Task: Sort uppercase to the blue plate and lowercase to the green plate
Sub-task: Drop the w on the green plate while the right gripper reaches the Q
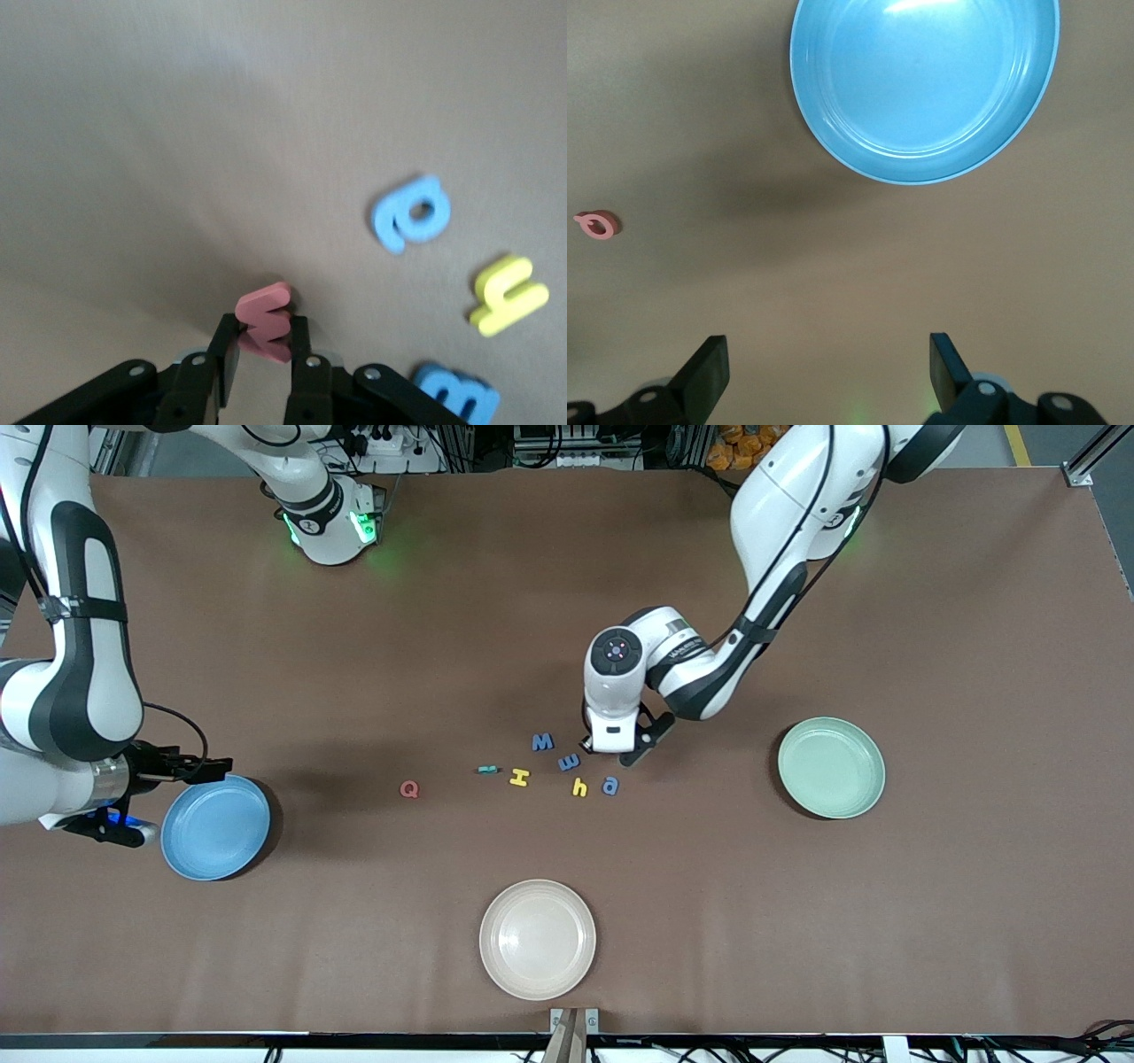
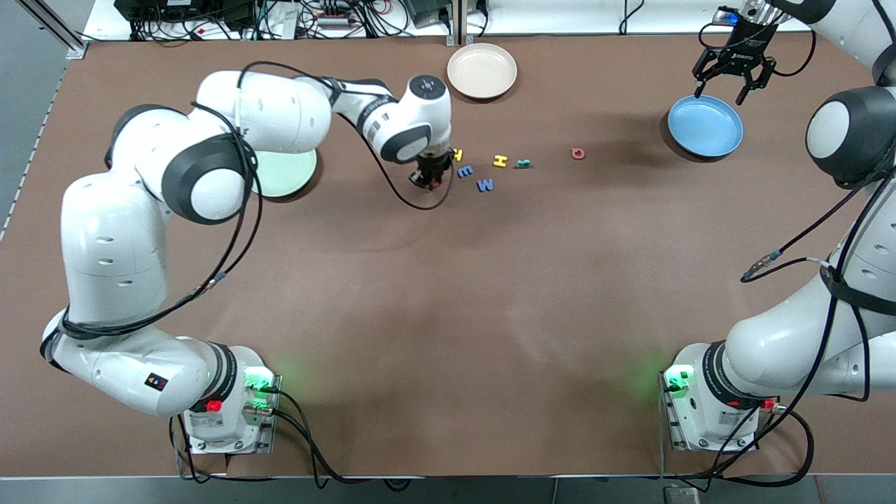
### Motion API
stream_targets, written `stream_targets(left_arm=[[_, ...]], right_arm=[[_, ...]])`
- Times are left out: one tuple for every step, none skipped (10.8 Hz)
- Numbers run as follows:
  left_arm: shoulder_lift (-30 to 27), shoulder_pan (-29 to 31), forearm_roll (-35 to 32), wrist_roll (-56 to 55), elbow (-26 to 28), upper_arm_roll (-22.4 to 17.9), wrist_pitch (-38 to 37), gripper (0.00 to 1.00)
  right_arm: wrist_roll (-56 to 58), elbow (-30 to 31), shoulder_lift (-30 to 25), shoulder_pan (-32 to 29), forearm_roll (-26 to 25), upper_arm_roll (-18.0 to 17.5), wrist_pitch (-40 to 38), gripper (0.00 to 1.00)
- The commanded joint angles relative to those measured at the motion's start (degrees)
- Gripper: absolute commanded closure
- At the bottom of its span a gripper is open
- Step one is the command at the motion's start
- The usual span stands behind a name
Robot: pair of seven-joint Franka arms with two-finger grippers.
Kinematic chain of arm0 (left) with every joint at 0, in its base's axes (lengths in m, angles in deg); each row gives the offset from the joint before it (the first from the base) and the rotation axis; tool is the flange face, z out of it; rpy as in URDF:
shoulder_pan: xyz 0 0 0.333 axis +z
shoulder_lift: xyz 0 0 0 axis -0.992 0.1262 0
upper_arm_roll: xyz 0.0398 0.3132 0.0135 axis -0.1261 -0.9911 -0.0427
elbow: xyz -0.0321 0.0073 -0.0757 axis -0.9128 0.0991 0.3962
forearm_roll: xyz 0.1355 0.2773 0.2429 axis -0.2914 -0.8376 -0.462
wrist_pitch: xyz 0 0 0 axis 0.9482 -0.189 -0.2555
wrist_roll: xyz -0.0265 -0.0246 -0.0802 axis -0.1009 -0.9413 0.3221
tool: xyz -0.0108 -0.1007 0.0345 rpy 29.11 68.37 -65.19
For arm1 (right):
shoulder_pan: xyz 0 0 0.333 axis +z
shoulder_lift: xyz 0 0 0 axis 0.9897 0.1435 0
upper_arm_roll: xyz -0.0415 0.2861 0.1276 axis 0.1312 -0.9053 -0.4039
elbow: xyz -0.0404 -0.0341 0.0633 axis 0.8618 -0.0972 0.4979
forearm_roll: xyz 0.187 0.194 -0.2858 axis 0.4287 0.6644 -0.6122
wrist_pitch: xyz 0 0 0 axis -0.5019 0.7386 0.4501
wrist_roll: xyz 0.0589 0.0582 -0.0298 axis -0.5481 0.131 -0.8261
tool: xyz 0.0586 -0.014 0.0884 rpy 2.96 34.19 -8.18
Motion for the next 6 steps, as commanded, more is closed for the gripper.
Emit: stream_targets(left_arm=[[-6.7,4.0,-0.7,9.8,1.1,0.6,-7.9,0.96],[-9.4,6.2,0.2,15.7,1.5,0.9,-10.9,0.97],[-12.1,8.7,2.0,22.2,2.8,1.3,-12.8,0.98],[-14.9,11.8,3.5,29.1,5.3,1.6,-13.2,0.99],[-17.4,15.6,4.3,35.2,7.7,1.9,-13.2,0.99],[-19.3,19.7,4.9,40.8,9.9,3.0,-13.1,0.99]], right_arm=[[-0.7,-0.9,0.4,0.2,0.3,-0.5,-0.7,0.0],[-0.2,-0.8,0.7,-0.4,0.5,-0.5,-0.6,0.0],[0.1,-0.8,1.2,-0.2,0.7,-0.6,-0.6,0.0],[-0.8,-0.8,1.1,0.4,2.9,-0.7,-0.4,0.0],[-0.5,-0.8,1.1,0.1,6.2,-0.6,-1.0,0.0],[0.7,-0.9,1.4,-0.2,7.7,-0.7,-0.8,0.0]])
